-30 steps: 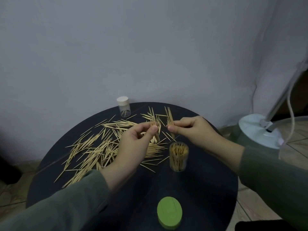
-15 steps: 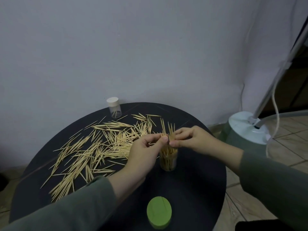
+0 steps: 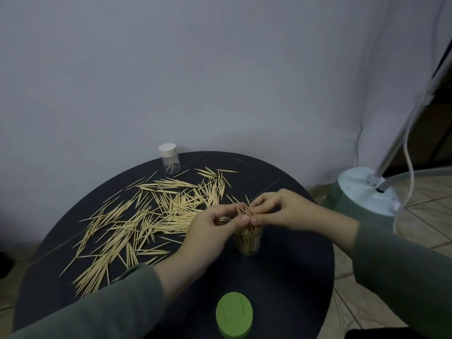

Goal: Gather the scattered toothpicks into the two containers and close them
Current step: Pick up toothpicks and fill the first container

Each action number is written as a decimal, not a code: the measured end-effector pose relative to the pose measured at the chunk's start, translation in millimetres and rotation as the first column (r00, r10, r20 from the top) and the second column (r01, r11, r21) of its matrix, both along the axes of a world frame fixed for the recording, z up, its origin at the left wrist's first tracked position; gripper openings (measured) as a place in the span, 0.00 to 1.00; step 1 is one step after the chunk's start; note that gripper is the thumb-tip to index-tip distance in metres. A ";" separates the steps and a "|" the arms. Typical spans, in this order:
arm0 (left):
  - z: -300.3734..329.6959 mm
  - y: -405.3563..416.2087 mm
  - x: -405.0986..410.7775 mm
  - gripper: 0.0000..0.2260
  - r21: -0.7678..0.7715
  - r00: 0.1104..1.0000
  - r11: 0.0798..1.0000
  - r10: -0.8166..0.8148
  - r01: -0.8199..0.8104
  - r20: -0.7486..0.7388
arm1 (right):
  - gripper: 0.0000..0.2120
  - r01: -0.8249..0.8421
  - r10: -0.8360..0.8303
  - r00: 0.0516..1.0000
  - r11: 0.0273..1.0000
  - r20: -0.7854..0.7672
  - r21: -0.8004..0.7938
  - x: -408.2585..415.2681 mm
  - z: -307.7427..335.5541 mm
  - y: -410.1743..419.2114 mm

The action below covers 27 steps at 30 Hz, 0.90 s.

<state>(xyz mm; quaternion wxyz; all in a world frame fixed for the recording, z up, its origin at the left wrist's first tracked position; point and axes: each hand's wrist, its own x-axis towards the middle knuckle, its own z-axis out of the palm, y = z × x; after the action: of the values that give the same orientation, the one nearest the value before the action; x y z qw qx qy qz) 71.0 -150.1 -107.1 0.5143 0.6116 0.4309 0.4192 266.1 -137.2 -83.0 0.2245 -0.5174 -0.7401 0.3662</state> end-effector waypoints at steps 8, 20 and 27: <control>6.2 8.8 5.2 0.06 0.282 0.969 0.959 0.032 0.040 -0.247 | 0.07 -0.047 0.045 0.996 0.998 0.071 0.037 -0.8 3.3 1.1; 12.1 17.1 6.3 0.07 0.448 0.828 0.880 0.130 0.157 -0.545 | 0.15 -0.178 0.144 0.966 0.973 0.215 0.149 1.5 -3.2 7.6; 13.8 15.6 -4.0 0.22 0.572 0.726 0.758 0.198 0.313 -0.659 | 0.20 -0.167 0.142 0.974 0.977 0.178 0.135 -2.0 -4.6 15.5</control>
<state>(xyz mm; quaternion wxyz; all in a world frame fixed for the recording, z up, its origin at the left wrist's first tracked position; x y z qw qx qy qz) 67.0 -134.6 -93.3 0.0868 0.8742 0.3957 0.2677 264.1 -121.6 -87.5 0.1703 -0.4687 -0.8197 0.2818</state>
